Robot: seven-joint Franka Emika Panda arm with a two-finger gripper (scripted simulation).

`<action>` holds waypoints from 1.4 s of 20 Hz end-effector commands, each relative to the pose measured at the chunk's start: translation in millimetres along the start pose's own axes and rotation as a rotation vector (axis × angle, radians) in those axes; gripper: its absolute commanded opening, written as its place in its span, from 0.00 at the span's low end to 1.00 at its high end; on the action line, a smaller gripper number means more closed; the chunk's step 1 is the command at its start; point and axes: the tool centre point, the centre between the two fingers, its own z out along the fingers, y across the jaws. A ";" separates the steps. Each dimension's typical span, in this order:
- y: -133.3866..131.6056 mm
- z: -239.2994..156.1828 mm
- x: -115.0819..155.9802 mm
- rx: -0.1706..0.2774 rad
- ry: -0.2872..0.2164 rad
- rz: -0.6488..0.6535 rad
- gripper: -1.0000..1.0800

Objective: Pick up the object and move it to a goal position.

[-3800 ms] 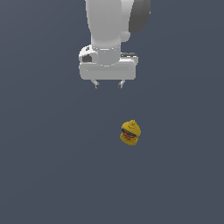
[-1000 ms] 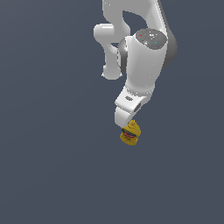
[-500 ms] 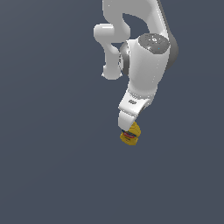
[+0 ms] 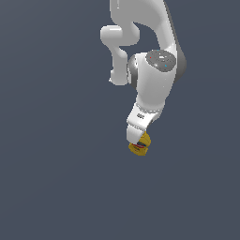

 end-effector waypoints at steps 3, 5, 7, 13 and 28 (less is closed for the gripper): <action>-0.3 17.3 -0.2 0.000 0.000 -0.002 0.96; 0.1 20.7 0.0 0.000 0.000 -0.002 0.96; 0.8 21.6 0.4 0.000 0.000 -0.002 0.96; 0.9 21.5 0.5 0.000 0.000 -0.002 0.00; 7.6 -1.6 -17.1 0.000 0.000 -0.002 0.00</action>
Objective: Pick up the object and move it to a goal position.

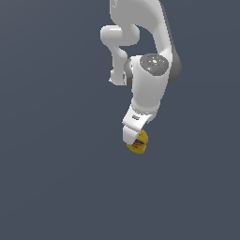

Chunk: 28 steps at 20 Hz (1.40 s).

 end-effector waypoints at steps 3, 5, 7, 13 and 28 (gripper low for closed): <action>9.3 -30.3 -18.2 -0.008 0.006 0.001 0.00; 13.7 -45.9 -30.1 -0.008 0.007 0.001 0.00; 18.7 -63.5 -43.6 -0.007 0.007 0.001 0.00; 35.7 -122.6 -88.5 -0.007 0.008 0.000 0.00; 80.4 -265.8 -196.0 -0.007 0.008 0.000 0.00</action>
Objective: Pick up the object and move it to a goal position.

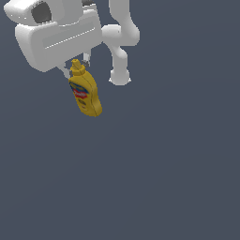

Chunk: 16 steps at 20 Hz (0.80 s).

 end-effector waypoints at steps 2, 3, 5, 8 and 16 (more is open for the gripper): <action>9.7 -33.9 -21.7 -0.007 0.002 -0.001 0.00; 12.3 -41.2 -27.1 -0.007 0.002 -0.001 0.00; 17.1 -54.8 -36.8 -0.008 0.002 -0.001 0.00; 23.4 -71.9 -49.1 -0.008 0.001 -0.001 0.00; 34.1 -98.8 -68.0 -0.008 0.001 0.000 0.00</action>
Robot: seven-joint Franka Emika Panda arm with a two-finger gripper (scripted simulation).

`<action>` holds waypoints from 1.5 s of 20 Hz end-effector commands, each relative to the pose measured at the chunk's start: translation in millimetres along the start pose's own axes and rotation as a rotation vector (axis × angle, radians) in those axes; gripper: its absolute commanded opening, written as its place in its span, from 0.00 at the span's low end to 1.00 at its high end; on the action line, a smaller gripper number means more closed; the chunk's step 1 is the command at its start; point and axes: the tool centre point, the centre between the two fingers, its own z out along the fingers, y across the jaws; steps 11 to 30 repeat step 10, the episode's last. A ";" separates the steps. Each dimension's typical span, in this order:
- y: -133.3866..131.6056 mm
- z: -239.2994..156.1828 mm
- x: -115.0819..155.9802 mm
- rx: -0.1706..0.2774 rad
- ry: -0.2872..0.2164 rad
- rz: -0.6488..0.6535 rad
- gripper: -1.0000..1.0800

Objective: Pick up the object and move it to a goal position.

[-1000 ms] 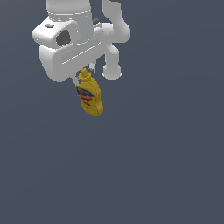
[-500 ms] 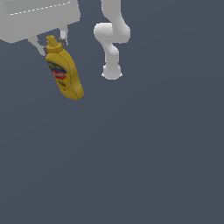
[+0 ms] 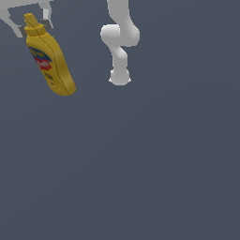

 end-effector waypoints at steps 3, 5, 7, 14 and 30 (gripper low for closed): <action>3.3 -13.4 -6.1 -0.008 0.002 -0.001 0.00; 4.3 -15.5 -7.4 -0.008 0.002 -0.001 0.00; 5.0 -16.8 -8.2 -0.008 0.002 -0.001 0.00; 5.3 -17.5 -8.6 -0.008 0.002 -0.001 0.00; 5.3 -17.5 -8.6 -0.008 0.002 -0.001 0.00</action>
